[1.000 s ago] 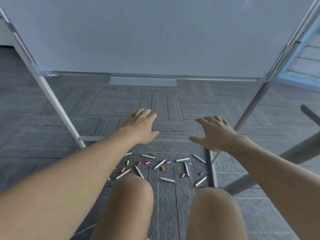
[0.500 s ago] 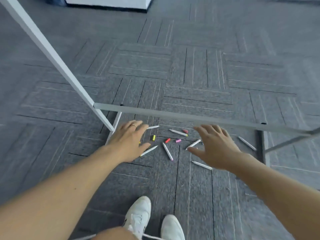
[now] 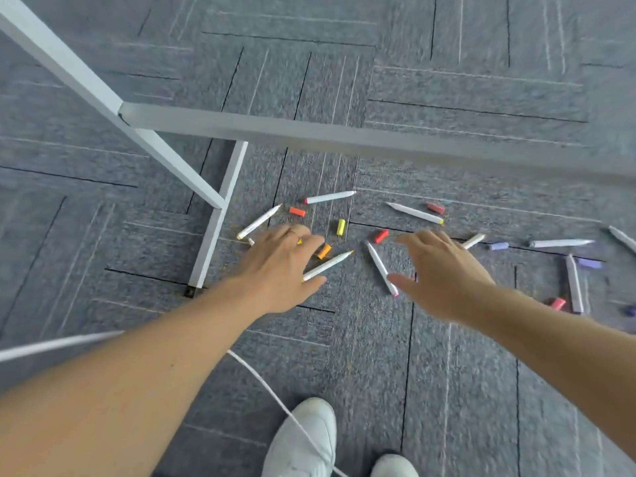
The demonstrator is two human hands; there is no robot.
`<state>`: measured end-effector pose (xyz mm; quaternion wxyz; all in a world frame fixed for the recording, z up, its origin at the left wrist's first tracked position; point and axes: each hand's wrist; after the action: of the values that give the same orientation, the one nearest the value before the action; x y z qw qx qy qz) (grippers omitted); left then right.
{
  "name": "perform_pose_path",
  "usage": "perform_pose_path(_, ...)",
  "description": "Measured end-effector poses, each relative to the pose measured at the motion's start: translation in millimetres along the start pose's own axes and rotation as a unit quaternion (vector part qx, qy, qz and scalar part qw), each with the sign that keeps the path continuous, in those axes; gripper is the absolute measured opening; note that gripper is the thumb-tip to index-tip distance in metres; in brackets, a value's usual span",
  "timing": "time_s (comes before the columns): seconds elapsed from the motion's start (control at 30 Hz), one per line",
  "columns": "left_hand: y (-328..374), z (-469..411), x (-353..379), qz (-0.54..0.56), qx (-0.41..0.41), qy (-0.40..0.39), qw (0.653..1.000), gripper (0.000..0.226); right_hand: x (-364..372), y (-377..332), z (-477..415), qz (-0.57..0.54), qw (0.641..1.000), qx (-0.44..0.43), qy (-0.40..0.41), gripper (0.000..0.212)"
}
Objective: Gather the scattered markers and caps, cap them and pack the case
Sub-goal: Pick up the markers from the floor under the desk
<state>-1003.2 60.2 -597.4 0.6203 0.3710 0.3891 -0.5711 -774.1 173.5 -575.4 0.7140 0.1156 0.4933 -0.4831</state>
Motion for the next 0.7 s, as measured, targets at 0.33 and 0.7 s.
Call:
perform_pose_path(0.33, 8, -71, 50, 0.036, 0.044, 0.016, 0.998, 0.04, 64, 5, -70, -0.063, 0.994, 0.076, -0.043, 0.045)
perform_pose_path(0.7, 21, -90, 80, 0.069, 0.026, 0.084, 0.994, 0.012, 85, 12, -102, -0.082, 0.99, 0.108, -0.042, 0.016)
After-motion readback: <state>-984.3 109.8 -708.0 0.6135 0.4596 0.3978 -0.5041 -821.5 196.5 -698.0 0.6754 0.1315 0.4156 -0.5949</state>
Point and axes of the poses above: each hand's wrist, its own z-axis away from the middle knuckle, its own x-axis out of the palm, y = z × x, and after that the axes turned 7 degrees about -z, right-handed
